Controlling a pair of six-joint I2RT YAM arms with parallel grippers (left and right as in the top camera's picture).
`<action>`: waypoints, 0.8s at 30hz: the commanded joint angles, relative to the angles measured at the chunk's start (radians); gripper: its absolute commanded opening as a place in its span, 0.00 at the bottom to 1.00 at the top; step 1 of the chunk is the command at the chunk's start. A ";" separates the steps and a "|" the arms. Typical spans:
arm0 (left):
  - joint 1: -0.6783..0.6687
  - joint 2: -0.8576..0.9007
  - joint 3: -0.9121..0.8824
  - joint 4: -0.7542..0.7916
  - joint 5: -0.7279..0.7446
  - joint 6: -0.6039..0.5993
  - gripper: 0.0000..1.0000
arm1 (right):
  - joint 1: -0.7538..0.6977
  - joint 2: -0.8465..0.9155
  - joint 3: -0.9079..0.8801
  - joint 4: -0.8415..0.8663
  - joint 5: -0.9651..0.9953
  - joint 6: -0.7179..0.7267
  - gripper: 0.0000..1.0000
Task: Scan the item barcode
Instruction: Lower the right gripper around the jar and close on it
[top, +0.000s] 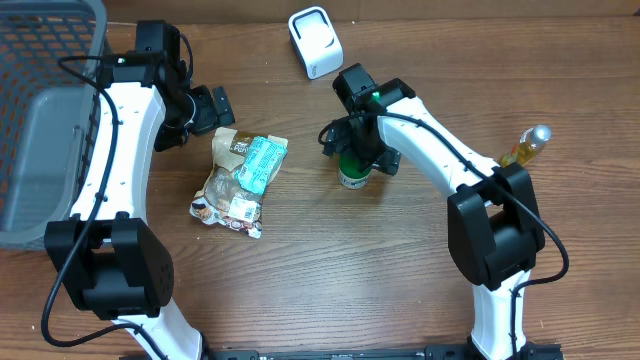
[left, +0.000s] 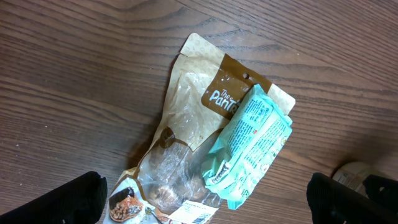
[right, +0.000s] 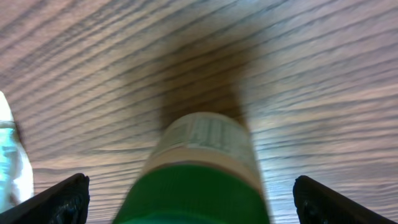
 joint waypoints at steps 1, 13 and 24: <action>-0.001 0.003 -0.012 0.000 -0.005 0.015 1.00 | 0.007 0.002 0.005 0.002 -0.064 0.108 1.00; -0.001 0.003 -0.012 0.000 -0.005 0.015 1.00 | 0.013 0.002 0.004 -0.005 -0.052 0.107 0.87; -0.001 0.003 -0.012 0.000 -0.005 0.015 1.00 | 0.013 0.002 0.004 -0.040 -0.041 0.099 0.81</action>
